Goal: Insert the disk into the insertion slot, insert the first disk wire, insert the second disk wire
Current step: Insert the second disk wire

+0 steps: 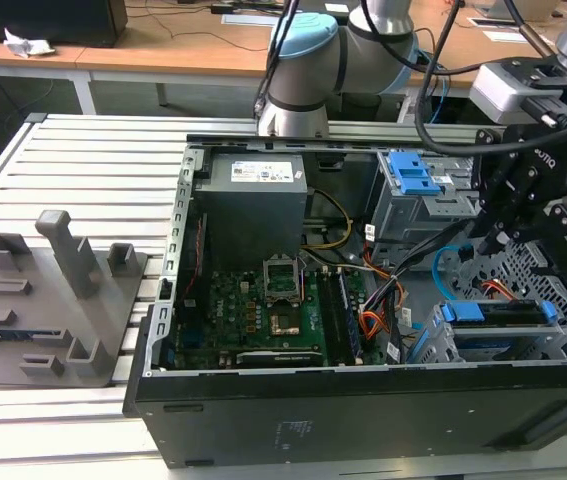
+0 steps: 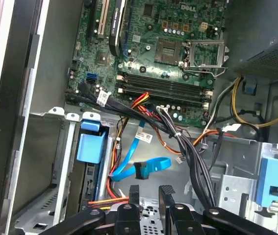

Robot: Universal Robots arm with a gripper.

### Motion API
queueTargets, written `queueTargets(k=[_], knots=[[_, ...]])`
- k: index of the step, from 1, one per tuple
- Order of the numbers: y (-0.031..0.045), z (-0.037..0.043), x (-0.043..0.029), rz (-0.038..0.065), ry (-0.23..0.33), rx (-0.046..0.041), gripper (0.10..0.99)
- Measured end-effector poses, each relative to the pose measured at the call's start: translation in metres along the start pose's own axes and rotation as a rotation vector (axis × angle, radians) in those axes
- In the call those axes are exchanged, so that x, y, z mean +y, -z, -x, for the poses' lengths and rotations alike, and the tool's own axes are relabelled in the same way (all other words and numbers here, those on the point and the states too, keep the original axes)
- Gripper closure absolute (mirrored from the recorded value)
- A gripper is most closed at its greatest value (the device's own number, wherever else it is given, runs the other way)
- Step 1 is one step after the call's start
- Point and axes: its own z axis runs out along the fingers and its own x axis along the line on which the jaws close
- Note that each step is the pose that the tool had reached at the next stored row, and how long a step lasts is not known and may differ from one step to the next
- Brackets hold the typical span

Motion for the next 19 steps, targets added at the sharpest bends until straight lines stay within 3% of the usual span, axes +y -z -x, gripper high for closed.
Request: queueTargets(k=[7,16,19], knots=[[-0.0004,-0.0007,0.0123,-0.003,0.044,0.0106,0.784],[-0.0022,-0.0009,0.0176,0.0,0.095,0.0266,0.784],[-0.0039,-0.0007,0.023,0.001,0.102,0.0293,0.784]])
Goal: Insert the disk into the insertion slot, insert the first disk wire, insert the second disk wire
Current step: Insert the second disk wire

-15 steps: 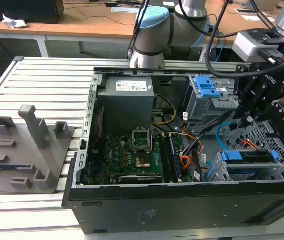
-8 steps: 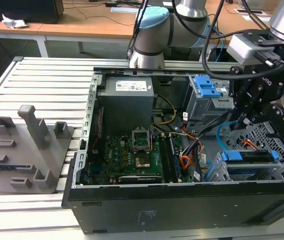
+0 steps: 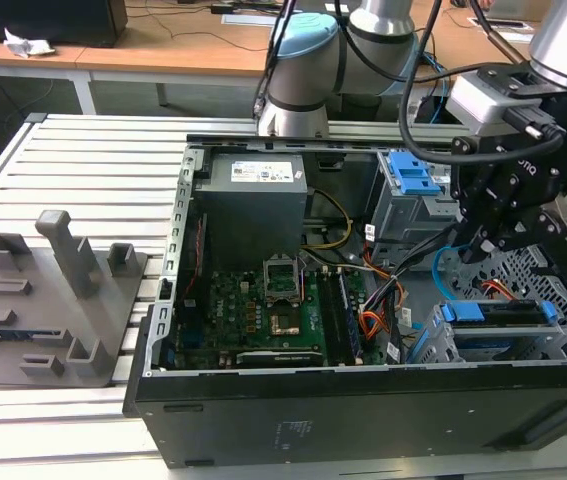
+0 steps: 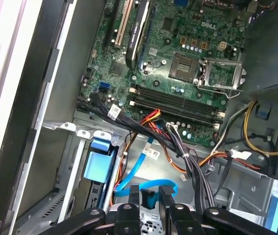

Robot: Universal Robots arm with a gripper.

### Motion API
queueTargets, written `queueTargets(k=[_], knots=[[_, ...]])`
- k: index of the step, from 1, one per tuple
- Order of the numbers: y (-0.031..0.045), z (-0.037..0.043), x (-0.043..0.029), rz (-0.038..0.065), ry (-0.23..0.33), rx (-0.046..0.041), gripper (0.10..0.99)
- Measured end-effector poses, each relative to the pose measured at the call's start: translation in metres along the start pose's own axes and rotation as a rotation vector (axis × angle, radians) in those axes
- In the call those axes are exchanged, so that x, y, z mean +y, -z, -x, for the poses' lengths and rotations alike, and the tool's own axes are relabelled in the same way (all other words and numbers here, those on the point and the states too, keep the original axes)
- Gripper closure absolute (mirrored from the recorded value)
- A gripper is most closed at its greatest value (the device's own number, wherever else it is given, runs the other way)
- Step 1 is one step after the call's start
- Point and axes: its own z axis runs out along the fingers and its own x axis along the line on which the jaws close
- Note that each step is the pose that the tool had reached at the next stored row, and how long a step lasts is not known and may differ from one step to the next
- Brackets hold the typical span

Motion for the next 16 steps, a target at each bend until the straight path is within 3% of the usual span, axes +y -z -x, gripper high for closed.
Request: queueTargets(k=[5,7,13,16], knots=[[-0.0005,0.0004,0.0031,0.0,0.003,0.0003,0.8],[-0.0005,0.0004,0.003,0.0,0.003,0.0002,0.922],[-0.0006,-0.0005,0.0033,0.0,0.003,0.0001,0.922],[-0.0006,-0.0077,0.0053,0.0,0.003,0.0002,0.922]])
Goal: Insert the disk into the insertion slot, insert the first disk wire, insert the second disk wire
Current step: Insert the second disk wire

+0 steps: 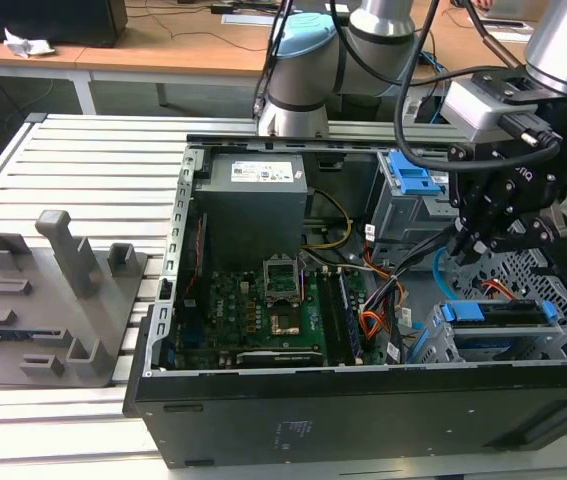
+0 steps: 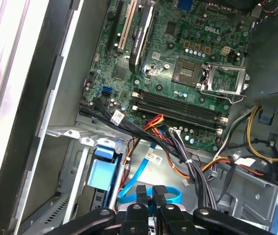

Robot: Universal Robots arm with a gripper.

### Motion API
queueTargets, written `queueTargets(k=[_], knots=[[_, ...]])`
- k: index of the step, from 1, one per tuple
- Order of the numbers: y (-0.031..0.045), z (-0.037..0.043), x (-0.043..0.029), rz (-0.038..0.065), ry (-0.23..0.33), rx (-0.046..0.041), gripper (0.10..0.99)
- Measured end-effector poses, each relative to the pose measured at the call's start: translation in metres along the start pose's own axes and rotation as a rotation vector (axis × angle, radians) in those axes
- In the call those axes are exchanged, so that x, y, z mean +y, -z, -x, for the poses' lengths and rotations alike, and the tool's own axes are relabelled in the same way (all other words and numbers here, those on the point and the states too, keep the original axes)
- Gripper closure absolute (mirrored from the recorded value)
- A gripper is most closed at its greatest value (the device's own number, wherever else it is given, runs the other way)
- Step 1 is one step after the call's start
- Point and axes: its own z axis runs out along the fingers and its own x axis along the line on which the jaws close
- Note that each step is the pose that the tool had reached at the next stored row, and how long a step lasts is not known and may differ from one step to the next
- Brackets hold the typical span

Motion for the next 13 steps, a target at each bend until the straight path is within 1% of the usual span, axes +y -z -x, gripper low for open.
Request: queueTargets(k=[7,8,12,13], knots=[[-0.0003,-0.0142,0.0037,0.0,0.0,0.0,0.922],[-0.0004,-0.0189,0.005,0.0,0.0,0.0,0.922],[-0.0007,-0.0324,0.0086,0.0,0.0,-0.0001,0.922],[-0.0008,-0.0343,0.0091,0.0,0.0,0.0,0.922]])
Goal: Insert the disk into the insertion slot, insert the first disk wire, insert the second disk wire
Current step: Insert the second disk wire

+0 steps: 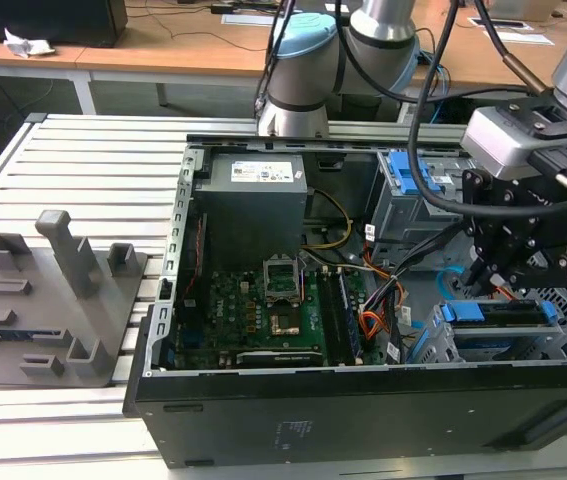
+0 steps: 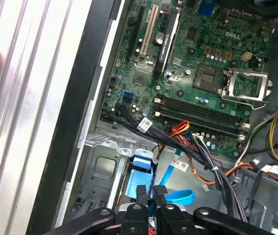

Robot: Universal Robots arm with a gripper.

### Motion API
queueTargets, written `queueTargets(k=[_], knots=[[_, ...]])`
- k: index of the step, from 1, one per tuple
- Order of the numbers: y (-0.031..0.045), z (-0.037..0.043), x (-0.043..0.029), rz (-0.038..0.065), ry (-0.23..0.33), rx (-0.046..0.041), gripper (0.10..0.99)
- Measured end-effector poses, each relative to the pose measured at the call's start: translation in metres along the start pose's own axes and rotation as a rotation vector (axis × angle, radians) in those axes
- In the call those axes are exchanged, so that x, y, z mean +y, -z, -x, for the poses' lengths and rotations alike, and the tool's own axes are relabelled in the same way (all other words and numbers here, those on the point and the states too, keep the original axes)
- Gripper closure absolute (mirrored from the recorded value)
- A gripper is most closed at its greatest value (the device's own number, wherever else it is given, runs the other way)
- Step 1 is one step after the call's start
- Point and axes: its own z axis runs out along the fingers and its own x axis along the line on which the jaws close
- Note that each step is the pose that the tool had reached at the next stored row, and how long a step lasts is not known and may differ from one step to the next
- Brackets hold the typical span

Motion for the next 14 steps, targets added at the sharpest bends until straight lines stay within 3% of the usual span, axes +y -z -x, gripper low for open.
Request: queueTargets(k=[6,10,14], knots=[[-0.0025,-0.0039,-0.0016,-0.001,0.0,-0.0053,0.922],[-0.0073,-0.0063,-0.0109,-0.001,0.0,-0.0161,0.922],[-0.0101,-0.0081,-0.0176,0.001,0.0,-0.019,0.922]])
